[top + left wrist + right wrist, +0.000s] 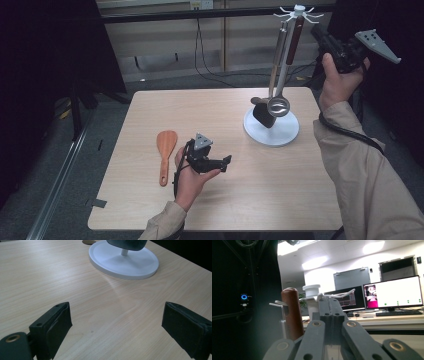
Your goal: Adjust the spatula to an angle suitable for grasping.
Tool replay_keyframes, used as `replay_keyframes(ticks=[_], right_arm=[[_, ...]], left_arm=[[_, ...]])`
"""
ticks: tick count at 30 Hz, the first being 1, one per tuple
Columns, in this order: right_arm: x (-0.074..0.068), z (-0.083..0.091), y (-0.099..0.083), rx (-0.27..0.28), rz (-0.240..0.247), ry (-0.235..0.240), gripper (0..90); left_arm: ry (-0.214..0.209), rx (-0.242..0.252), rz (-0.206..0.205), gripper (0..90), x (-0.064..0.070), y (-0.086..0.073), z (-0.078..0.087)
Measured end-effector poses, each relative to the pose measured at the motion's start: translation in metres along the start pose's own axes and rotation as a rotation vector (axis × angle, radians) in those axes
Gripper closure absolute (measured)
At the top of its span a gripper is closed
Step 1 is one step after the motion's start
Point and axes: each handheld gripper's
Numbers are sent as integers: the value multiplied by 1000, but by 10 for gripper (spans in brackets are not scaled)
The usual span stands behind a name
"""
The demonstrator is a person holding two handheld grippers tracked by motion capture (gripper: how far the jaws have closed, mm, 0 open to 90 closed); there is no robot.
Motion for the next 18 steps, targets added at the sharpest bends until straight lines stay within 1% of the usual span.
replay_keyframes(ticks=[2,3,6,7,8,9,10,11,12,13,14,16,17,18], right_arm=[[1,0,0,-1,10,-4,900],[0,0,1,0,3,-4,900],[0,-1,1,1,13,-2,900],[0,-1,1,4,1,2,900],[-1,-1,0,-4,10,2,900],[-1,0,0,-5,23,6,900],[-1,0,-1,-2,15,12,900],[-2,0,-1,-4,20,11,900],[-2,0,-1,-8,21,6,900],[-1,-1,-1,-19,32,-3,900],[0,-1,-1,-19,28,-7,900],[0,-2,-1,-15,13,-15,900],[0,-2,0,-19,28,-17,900],[1,-2,0,-13,27,-10,900]], left_arm=[[2,5,11,85,-1,0,0],[7,4,12,85,-1,0,0],[-1,0,5,85,-2,1,1],[0,0,2,85,-1,1,1],[0,0,2,86,-1,1,0],[-1,6,11,85,-1,1,0],[0,4,11,85,-1,0,0],[-2,5,11,86,-1,0,0],[-2,3,10,86,-1,0,0],[-1,4,11,86,-1,0,0],[0,1,5,86,-1,0,0],[2,2,12,86,-1,0,0],[5,2,14,86,-1,0,0],[1,4,14,87,-1,0,0]])
Point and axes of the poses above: each handheld gripper's, and its own axes: z roughly backward along the jaws, y roughly out of its top, x roughly to its right, and after that the axes turned 7 degrees about z, right-handed
